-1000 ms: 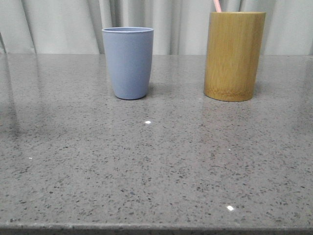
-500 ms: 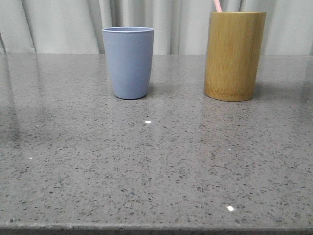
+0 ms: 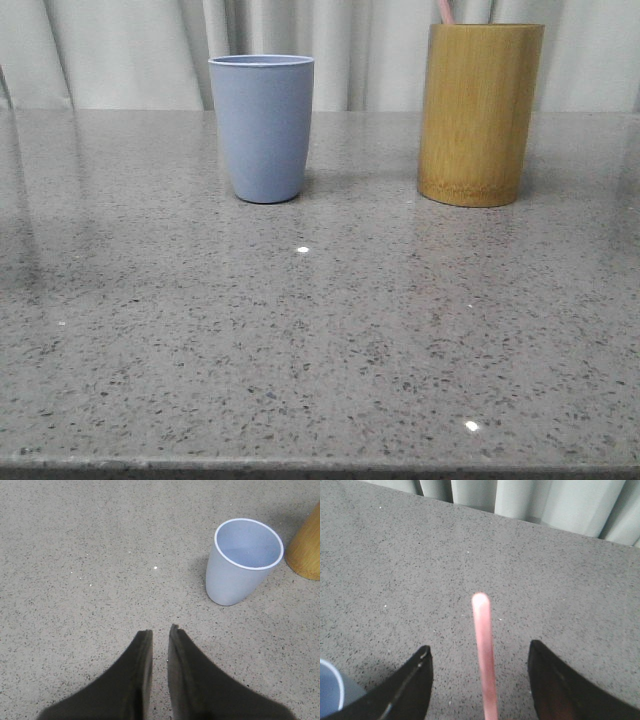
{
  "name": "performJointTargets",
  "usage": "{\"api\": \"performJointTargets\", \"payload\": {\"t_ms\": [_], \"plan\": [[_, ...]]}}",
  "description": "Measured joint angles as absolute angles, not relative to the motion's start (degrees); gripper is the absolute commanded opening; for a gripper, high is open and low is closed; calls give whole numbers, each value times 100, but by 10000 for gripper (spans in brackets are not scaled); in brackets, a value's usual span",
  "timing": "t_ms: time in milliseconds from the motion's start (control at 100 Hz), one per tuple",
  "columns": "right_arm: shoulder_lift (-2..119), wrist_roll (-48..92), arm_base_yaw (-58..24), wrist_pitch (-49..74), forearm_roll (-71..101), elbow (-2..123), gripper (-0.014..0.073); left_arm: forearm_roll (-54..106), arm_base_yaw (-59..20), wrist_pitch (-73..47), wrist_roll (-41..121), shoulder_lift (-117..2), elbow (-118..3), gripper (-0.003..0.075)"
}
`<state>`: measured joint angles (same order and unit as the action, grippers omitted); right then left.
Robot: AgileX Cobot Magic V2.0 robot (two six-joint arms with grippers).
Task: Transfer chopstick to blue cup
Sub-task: 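Grasp the pink stick with the right gripper and lift it out of the bamboo cup, then carry the pink stick with the right gripper over the blue cup and lower it in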
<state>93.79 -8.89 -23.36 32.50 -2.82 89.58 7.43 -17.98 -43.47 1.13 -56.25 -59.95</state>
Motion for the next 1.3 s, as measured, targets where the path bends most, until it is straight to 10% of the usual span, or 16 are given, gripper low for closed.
{"api": "performJointTargets", "payload": {"t_ms": [570,1300], "plan": [[9612,-866,-2336,3168,-453,9044,-74,743,-1798,-4347,113,-5625,-5995,73],[8274,-866,-2410,2663,-712,9072,-69,743,-1798,-4347,113,-5625,-5995,73]]}}
